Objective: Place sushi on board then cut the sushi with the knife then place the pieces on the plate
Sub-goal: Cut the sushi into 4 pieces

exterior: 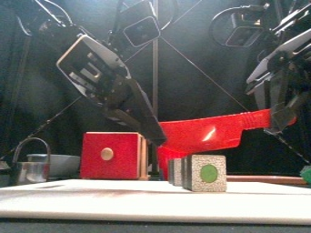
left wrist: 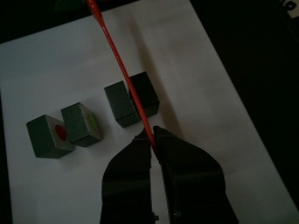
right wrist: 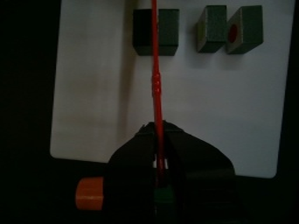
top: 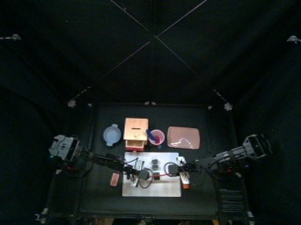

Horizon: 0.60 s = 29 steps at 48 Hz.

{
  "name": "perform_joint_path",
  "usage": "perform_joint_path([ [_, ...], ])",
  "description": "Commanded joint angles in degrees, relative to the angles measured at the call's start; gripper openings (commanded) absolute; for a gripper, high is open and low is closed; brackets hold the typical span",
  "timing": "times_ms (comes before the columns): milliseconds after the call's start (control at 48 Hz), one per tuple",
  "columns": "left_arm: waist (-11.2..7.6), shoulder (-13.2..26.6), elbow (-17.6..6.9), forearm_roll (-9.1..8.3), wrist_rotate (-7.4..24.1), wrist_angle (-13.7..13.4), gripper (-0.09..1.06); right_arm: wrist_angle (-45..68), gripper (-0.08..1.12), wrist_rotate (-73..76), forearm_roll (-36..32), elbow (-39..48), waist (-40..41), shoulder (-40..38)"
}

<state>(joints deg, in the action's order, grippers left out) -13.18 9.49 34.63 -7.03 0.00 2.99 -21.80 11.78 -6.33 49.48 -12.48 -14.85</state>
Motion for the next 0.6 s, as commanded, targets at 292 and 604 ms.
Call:
perform_joint_path([
  [292,-0.62,-2.02,-1.49,-0.35,0.35,0.18,0.34,0.97,0.40,-0.09,-0.18,-0.97,0.62,-0.62],
  [604,-0.53,-3.78,-1.23,-1.05,0.35,-2.29,0.34,1.14,0.40,-0.18,-0.09,-0.97,0.53,-0.62],
])
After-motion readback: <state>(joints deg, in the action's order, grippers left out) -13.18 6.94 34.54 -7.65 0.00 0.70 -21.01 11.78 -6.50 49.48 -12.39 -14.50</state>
